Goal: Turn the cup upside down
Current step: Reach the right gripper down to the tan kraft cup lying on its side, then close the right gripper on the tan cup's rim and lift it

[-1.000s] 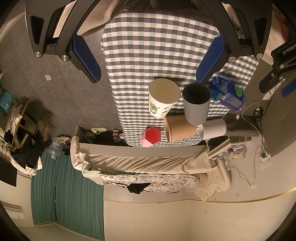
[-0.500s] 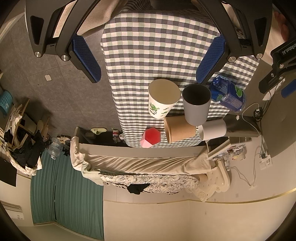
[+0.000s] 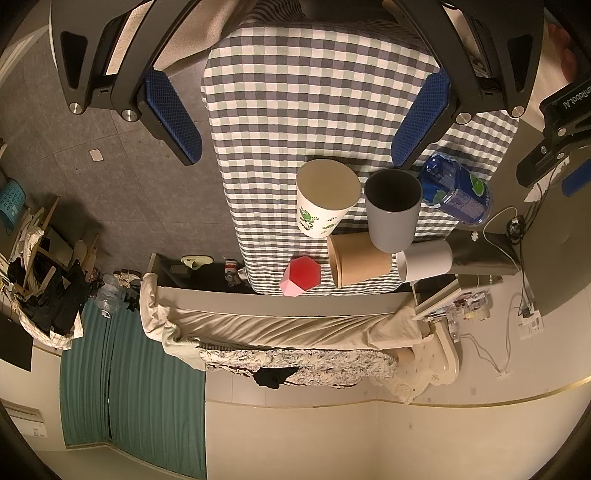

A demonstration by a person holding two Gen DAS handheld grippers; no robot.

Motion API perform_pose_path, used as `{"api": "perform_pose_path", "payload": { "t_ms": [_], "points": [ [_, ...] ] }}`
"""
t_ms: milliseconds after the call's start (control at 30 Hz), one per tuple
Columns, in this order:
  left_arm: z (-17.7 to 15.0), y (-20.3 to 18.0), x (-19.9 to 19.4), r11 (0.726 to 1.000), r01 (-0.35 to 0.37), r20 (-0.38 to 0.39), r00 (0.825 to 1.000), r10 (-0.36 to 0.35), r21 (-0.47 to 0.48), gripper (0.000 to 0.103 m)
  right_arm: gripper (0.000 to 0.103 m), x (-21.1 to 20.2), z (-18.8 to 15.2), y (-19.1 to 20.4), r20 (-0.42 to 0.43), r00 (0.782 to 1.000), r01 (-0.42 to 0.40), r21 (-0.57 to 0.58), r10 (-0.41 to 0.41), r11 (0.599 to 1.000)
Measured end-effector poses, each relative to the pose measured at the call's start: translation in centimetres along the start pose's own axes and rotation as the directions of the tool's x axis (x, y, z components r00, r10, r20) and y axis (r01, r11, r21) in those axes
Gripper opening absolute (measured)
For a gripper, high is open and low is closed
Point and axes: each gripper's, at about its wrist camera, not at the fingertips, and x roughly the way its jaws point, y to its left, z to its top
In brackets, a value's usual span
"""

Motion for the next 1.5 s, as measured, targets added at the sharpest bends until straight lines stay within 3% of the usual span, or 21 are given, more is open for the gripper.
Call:
{"api": "perform_pose_path", "payload": {
  "t_ms": [200, 333, 533, 633, 833, 1000, 1200, 1267, 1367, 1500],
  "points": [
    [-0.3, 0.6, 0.7, 1.000, -0.001, -0.038, 0.999, 0.001, -0.015, 0.103, 0.103, 0.0, 0.1, 0.1, -0.017, 1.000, -0.020, -0.023, 0.019, 1.000],
    [0.2, 1.3, 1.7, 0.999, -0.003, -0.117, 0.993, -0.002, -0.046, 0.103, 0.103, 0.5, 1.5, -0.2, -0.061, 0.994, -0.093, -0.039, 0.090, 0.995],
    [2.1, 2.5, 4.1, 0.996, -0.063, -0.173, 0.984, 0.050, -0.070, 0.103, 0.103, 2.9, 6.2, 1.1, -0.129, 0.981, -0.174, -0.258, 0.145, 0.950],
    [4.0, 3.3, 5.2, 0.992, -0.091, -0.172, 0.982, 0.075, -0.088, 0.103, 0.103, 4.7, 9.4, 2.5, -0.152, 0.976, -0.204, -0.412, 0.154, 0.888],
    [6.9, 4.3, 9.3, 0.986, -0.139, -0.187, 0.975, 0.119, -0.095, 0.103, 0.103, 10.2, 14.1, 6.1, -0.234, 0.962, -0.265, -0.651, 0.145, 0.711],
    [7.8, 5.5, 12.9, 0.981, -0.161, -0.228, 0.964, 0.134, -0.104, 0.103, 0.103, 16.4, 14.8, 9.1, -0.331, 0.942, -0.309, -0.775, 0.063, 0.552],
    [8.0, 6.5, 16.7, 0.977, -0.179, -0.281, 0.949, 0.140, -0.119, 0.103, 0.101, 21.5, 13.3, 12.0, -0.403, 0.915, -0.378, -0.849, 0.011, 0.369],
    [7.9, 6.6, 17.6, 0.976, -0.180, -0.294, 0.946, 0.137, -0.122, 0.103, 0.101, 23.0, 13.1, 12.4, -0.422, 0.907, -0.395, -0.852, -0.002, 0.342],
    [7.6, 6.7, 18.7, 0.976, -0.180, -0.311, 0.941, 0.136, -0.118, 0.103, 0.101, 25.1, 13.0, 12.5, -0.473, 0.881, -0.440, -0.835, -0.022, 0.331],
    [7.1, 6.7, 19.6, 0.976, -0.182, -0.332, 0.934, 0.134, -0.119, 0.103, 0.096, 26.6, 12.4, 12.7, -0.493, 0.869, -0.459, -0.835, -0.041, 0.302]
  ]
}}
